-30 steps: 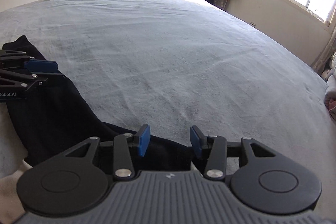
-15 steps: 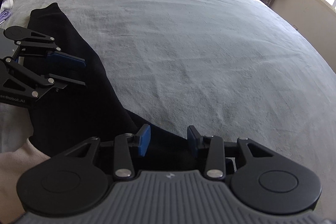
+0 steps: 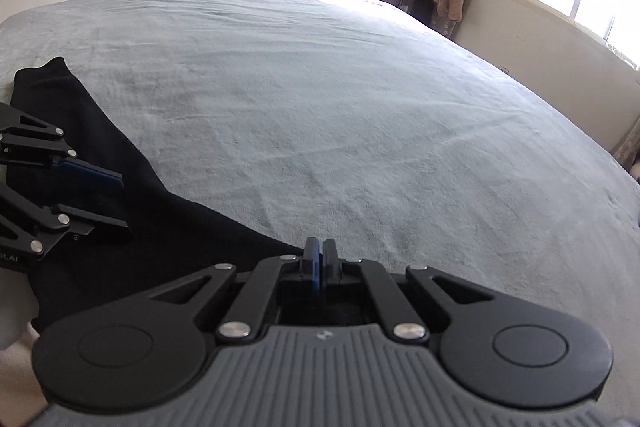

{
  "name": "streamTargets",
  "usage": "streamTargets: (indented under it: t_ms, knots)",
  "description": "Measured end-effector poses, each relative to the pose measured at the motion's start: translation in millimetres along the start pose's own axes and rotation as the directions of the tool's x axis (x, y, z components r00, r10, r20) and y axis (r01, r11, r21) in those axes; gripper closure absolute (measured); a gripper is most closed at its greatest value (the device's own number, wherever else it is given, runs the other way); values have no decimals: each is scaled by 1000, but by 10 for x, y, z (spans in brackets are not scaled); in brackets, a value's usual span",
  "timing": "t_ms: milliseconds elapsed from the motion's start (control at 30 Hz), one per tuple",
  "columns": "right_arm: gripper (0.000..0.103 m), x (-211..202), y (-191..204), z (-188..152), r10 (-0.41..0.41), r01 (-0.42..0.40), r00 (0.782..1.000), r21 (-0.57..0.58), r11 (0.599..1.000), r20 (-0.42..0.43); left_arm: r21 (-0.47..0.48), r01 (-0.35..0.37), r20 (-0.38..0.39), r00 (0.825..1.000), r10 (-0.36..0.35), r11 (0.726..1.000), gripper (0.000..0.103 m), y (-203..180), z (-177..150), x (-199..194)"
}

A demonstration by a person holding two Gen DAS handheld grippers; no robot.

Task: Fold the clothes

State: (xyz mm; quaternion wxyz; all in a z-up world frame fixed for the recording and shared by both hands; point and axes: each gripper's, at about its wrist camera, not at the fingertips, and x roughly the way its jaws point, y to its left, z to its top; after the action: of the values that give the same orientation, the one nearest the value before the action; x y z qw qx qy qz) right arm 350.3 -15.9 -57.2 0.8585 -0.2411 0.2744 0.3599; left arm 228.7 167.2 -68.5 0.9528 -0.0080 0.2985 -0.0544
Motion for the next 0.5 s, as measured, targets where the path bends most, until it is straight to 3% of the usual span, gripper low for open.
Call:
streamTargets:
  t_ms: [67,133,200,367,500]
  knots:
    - [101,59,64,-36,-25,26,1000,-23,999,3,-9,6,2,1000,-6,1000,61,17,3,-10]
    - [100,-10,-4,-23,-24,23,1000,36,999,15,-26,6,8,1000,-5,1000,61,52,13,-34]
    - [88,-133,-112,-20,-31,27,999,126,992,31,-47,-2,17,1000,3,999,61,96,24,-59]
    - [88,-483,-110,-139,13,-22,999,244,969,37,-104,-42,24,999,44,994,63,215,36,-71]
    - [88,-393,52,-254,70,-68,998,290,954,3,-109,-121,17,992,123,987,66,248,35,-34]
